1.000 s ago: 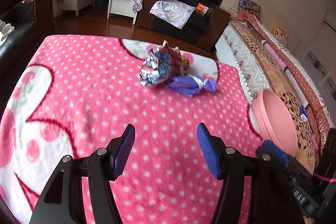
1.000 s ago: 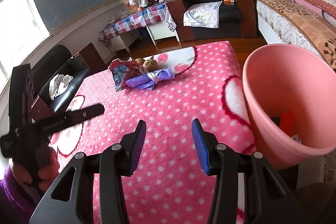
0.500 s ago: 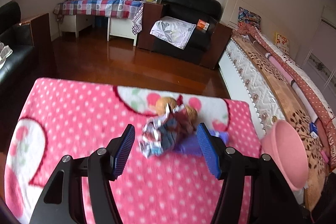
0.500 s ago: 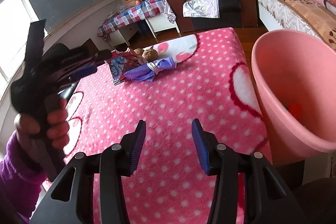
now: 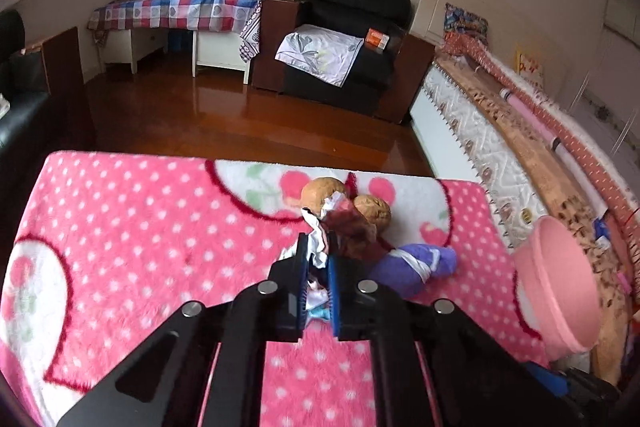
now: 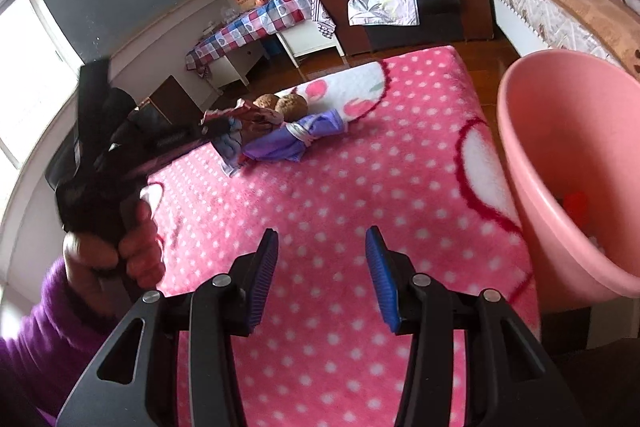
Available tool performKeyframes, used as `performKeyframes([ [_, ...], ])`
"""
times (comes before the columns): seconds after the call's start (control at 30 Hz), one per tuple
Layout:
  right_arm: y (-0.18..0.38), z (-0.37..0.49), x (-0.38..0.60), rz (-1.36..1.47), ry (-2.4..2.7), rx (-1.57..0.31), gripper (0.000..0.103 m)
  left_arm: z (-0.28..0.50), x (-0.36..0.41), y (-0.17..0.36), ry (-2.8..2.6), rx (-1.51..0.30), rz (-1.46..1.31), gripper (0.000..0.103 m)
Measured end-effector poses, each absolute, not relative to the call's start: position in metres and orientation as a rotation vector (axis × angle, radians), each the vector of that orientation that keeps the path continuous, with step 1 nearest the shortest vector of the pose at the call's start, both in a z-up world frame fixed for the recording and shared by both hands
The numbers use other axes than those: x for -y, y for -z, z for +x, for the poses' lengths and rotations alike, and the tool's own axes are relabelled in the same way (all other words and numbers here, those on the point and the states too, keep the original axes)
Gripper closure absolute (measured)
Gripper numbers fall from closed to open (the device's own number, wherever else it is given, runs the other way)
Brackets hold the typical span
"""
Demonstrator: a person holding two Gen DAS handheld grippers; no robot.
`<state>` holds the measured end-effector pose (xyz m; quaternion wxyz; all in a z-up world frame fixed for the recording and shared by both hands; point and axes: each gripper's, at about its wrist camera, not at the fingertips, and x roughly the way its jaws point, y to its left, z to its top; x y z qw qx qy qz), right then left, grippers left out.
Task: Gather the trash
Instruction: 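Grasp the crumpled silver foil with the left tool while the right tool grasps the purple bundle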
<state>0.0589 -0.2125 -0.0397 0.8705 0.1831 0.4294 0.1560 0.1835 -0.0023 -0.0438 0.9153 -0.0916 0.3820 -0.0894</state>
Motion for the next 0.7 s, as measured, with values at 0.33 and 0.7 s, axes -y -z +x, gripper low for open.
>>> performKeyframes([
  [0.33,0.042,0.116,0.188,0.564,-0.373,-0.946,0.055,0.122,-0.046,0.029,0.146,-0.731,-0.263,0.096],
  [0.7,0.078,0.17,0.177,0.893,-0.18,-1.037,0.047,0.072,-0.091,0.038,0.12,-0.732,-0.355,0.096],
])
